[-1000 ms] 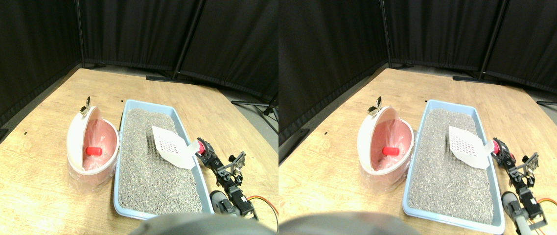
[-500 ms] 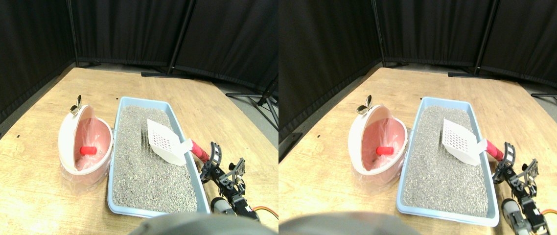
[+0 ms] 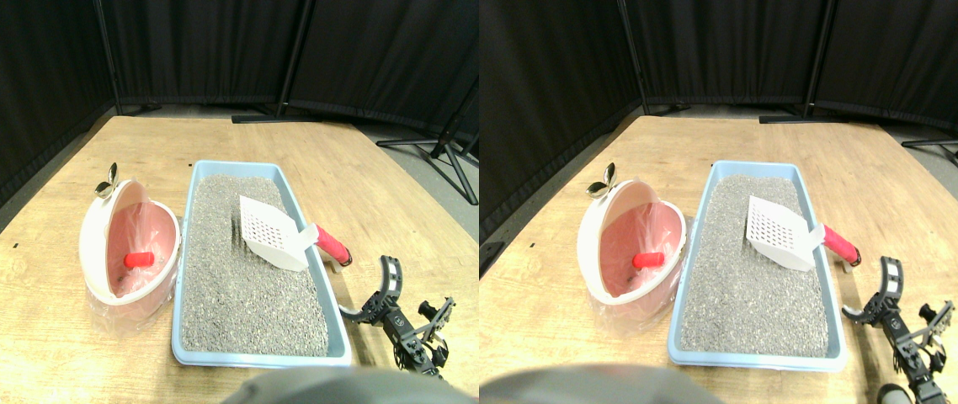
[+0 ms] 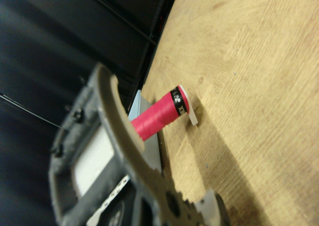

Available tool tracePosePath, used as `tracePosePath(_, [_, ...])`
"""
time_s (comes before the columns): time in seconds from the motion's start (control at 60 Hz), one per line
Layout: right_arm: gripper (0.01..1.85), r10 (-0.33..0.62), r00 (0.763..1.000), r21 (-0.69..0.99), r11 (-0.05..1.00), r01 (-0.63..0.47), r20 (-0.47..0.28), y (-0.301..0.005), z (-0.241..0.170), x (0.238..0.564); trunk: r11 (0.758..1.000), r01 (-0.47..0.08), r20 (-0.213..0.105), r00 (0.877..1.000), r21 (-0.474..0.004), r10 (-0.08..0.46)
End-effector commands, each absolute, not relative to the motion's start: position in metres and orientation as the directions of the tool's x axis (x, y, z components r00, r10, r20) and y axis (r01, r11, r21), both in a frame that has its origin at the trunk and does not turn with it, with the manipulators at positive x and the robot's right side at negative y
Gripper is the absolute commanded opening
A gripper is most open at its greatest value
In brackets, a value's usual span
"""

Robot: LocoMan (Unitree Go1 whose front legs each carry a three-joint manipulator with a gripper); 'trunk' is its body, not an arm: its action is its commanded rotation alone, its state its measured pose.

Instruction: Scoop (unimanual)

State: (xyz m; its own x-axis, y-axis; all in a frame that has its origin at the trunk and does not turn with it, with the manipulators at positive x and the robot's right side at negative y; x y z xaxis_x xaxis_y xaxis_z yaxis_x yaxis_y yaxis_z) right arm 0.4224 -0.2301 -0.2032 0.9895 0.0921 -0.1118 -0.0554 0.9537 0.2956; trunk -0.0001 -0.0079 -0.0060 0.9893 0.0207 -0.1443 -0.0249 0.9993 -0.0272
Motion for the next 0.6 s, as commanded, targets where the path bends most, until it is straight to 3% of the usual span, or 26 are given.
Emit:
tracePosePath(0.017, [0.53,0.108,0.994,0.270,0.957,-0.106,0.007,-0.227,-0.186,0.421,0.998,-0.009,-0.133,0.991,-0.056,0.001])
tracePosePath(0.067, [0.39,0.104,0.994,0.251,0.962,-0.112,0.045,-0.229,-0.183,0.419,0.998,-0.009,-0.133,0.991,-0.056,0.001])
tracePosePath(0.083, [0.26,0.105,0.992,0.247,0.962,-0.119,0.072,-0.230,-0.182,0.418,0.998,-0.009,-0.133,0.991,-0.056,0.001])
tracePosePath(0.167, [0.05,0.109,0.985,0.229,0.964,-0.137,0.132,-0.233,-0.181,0.416,0.999,0.004,-0.132,0.991,-0.053,-0.011])
tracePosePath(0.4, [0.05,0.139,0.974,0.119,0.980,-0.161,0.180,-0.237,-0.178,0.409,0.998,0.024,-0.131,0.991,-0.055,-0.031])
tracePosePath(0.6, [0.05,0.150,0.981,0.016,0.988,-0.153,0.122,-0.236,-0.178,0.407,0.998,0.015,-0.131,0.991,-0.059,-0.023])
